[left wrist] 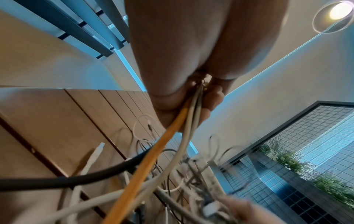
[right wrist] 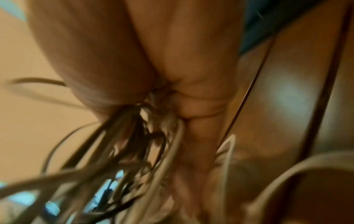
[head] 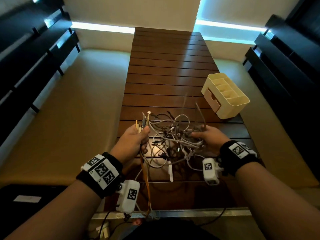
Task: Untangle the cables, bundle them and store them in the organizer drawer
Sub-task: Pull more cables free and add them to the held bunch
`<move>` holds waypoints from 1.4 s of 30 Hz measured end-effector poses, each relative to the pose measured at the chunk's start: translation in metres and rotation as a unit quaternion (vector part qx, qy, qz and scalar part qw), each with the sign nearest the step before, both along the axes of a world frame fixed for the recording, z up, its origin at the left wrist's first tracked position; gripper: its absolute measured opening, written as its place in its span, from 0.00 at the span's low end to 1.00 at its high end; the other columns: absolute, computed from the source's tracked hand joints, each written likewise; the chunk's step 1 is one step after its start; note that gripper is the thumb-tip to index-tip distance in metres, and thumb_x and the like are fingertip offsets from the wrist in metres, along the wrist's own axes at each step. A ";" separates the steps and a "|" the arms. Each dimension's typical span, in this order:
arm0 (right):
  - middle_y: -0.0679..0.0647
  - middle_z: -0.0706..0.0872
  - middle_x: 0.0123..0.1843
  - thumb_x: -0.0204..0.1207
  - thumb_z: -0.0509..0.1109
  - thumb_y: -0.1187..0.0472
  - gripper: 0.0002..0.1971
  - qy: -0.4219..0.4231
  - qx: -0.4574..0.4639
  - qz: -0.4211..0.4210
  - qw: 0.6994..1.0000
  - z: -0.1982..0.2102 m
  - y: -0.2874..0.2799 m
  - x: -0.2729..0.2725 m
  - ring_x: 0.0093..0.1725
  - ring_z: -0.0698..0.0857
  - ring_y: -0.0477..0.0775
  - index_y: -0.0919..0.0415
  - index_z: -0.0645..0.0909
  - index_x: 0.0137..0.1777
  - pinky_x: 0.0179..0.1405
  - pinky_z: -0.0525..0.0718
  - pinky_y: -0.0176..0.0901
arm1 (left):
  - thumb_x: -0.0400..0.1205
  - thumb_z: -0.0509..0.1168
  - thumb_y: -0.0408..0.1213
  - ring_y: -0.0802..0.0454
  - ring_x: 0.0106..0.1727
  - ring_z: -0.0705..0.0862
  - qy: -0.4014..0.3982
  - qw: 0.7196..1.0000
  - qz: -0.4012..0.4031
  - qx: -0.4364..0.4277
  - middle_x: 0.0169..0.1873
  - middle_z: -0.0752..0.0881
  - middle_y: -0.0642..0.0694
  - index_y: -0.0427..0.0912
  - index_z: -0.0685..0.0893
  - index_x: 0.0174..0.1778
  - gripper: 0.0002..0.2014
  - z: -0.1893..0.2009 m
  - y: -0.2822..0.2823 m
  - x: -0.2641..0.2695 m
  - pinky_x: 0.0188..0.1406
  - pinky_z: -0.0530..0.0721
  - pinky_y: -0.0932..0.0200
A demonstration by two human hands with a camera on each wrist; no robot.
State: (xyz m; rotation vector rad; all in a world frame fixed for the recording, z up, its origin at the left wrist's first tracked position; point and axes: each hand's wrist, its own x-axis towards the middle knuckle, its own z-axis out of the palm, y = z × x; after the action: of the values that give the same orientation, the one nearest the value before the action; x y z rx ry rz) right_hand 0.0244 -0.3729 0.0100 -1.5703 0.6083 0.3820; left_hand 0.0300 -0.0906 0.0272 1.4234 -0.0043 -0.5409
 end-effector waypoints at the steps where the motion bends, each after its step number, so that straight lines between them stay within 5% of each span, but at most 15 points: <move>1: 0.63 0.87 0.64 0.79 0.75 0.62 0.19 0.039 -0.109 0.044 0.992 -0.009 -0.005 -0.001 0.47 0.91 0.53 0.63 0.80 0.68 0.36 0.86 0.44 | 0.91 0.56 0.40 0.56 0.24 0.69 -0.002 1.000 -0.002 0.005 0.25 0.71 0.52 0.43 0.73 0.47 0.08 0.000 0.001 0.001 0.26 0.75 0.59; 3: 0.58 0.82 0.71 0.73 0.81 0.52 0.35 0.084 -0.292 0.099 0.947 -0.026 -0.013 -0.002 0.62 0.86 0.57 0.61 0.72 0.77 0.52 0.85 0.48 | 0.91 0.56 0.40 0.55 0.24 0.70 -0.005 1.000 -0.006 0.009 0.25 0.71 0.51 0.42 0.73 0.47 0.08 -0.001 0.003 0.002 0.26 0.76 0.58; 6: 0.59 0.77 0.76 0.71 0.82 0.51 0.40 0.056 -0.365 0.052 0.928 -0.033 -0.014 0.000 0.70 0.80 0.62 0.57 0.68 0.80 0.68 0.82 0.58 | 0.91 0.55 0.40 0.55 0.24 0.70 -0.001 1.000 -0.001 0.016 0.25 0.71 0.51 0.42 0.73 0.47 0.08 -0.001 0.005 0.002 0.27 0.76 0.58; 9: 0.58 0.73 0.73 0.74 0.79 0.52 0.31 -0.029 -0.475 0.022 0.879 -0.024 -0.007 -0.002 0.71 0.74 0.62 0.55 0.74 0.75 0.71 0.77 0.56 | 0.90 0.56 0.40 0.56 0.24 0.70 0.001 1.000 0.004 0.016 0.25 0.71 0.52 0.42 0.73 0.46 0.08 0.000 0.004 0.001 0.27 0.76 0.58; 12: 0.50 0.76 0.61 0.77 0.75 0.56 0.13 -0.178 -0.510 0.044 0.840 -0.009 0.010 -0.010 0.63 0.73 0.53 0.52 0.81 0.59 0.61 0.76 0.46 | 0.90 0.56 0.40 0.56 0.23 0.70 -0.005 1.000 0.000 0.018 0.24 0.71 0.52 0.43 0.72 0.45 0.09 0.001 0.003 0.001 0.28 0.76 0.57; 15: 0.42 0.81 0.49 0.80 0.73 0.60 0.05 -0.206 -0.370 0.193 0.885 0.000 0.037 -0.020 0.50 0.81 0.41 0.49 0.81 0.48 0.47 0.78 0.31 | 0.90 0.56 0.40 0.56 0.23 0.70 -0.004 1.000 0.001 0.019 0.24 0.71 0.52 0.42 0.72 0.46 0.09 0.000 0.001 0.001 0.28 0.77 0.58; 20: 0.44 0.89 0.46 0.77 0.76 0.59 0.03 -0.135 -0.266 0.272 0.915 -0.017 0.067 -0.025 0.47 0.87 0.42 0.49 0.88 0.48 0.52 0.87 0.42 | 0.91 0.56 0.40 0.54 0.24 0.69 -0.016 1.000 -0.006 0.014 0.23 0.70 0.52 0.42 0.72 0.45 0.10 0.000 -0.001 -0.002 0.26 0.76 0.58; 25: 0.48 0.80 0.60 0.72 0.80 0.51 0.21 -0.092 -0.401 0.349 0.842 -0.044 0.079 -0.021 0.61 0.81 0.50 0.56 0.83 0.63 0.59 0.82 0.44 | 0.91 0.56 0.39 0.54 0.24 0.69 -0.008 1.000 0.015 0.010 0.24 0.70 0.52 0.43 0.72 0.44 0.09 0.004 0.002 -0.010 0.28 0.75 0.57; 32: 0.55 0.66 0.73 0.60 0.85 0.41 0.47 -0.054 -0.471 0.313 0.823 -0.061 0.096 -0.020 0.73 0.70 0.61 0.56 0.71 0.77 0.73 0.77 0.57 | 0.91 0.54 0.38 0.57 0.22 0.69 -0.022 1.000 0.012 0.016 0.23 0.70 0.53 0.43 0.71 0.44 0.10 0.010 0.013 -0.015 0.26 0.75 0.61; 34: 0.56 0.68 0.75 0.65 0.84 0.44 0.44 -0.049 -0.475 0.319 0.818 -0.058 0.096 -0.021 0.74 0.69 0.61 0.56 0.70 0.78 0.74 0.75 0.55 | 0.91 0.55 0.38 0.57 0.23 0.69 -0.019 1.000 0.017 0.017 0.23 0.70 0.53 0.43 0.72 0.45 0.09 0.010 0.016 -0.016 0.26 0.76 0.60; 37: 0.57 0.80 0.69 0.77 0.75 0.59 0.24 -0.051 -0.455 0.306 0.834 -0.052 0.090 -0.020 0.67 0.79 0.60 0.54 0.74 0.72 0.64 0.80 0.50 | 0.90 0.55 0.39 0.57 0.23 0.70 -0.019 1.000 0.013 0.020 0.24 0.71 0.52 0.43 0.72 0.45 0.09 0.011 0.019 -0.016 0.27 0.77 0.60; 40: 0.55 0.84 0.62 0.77 0.73 0.65 0.19 -0.028 -0.371 0.241 0.897 -0.048 0.080 -0.020 0.58 0.85 0.56 0.50 0.77 0.65 0.53 0.87 0.47 | 0.90 0.55 0.40 0.57 0.24 0.70 -0.021 0.999 0.006 0.024 0.24 0.71 0.53 0.43 0.73 0.45 0.09 0.012 0.020 -0.016 0.28 0.78 0.60; 42: 0.53 0.84 0.58 0.77 0.74 0.67 0.16 -0.036 -0.298 0.191 0.935 -0.044 0.074 -0.019 0.53 0.85 0.49 0.51 0.78 0.60 0.42 0.83 0.37 | 0.90 0.55 0.40 0.57 0.23 0.70 -0.022 0.999 0.005 0.023 0.24 0.71 0.53 0.43 0.73 0.45 0.09 0.011 0.019 -0.016 0.27 0.78 0.60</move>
State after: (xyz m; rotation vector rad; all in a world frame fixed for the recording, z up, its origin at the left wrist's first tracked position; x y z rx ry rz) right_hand 0.0057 -0.2991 -0.0337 -2.2909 0.3702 0.4507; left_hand 0.0141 -0.0715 0.0387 1.4802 -0.0202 -0.5044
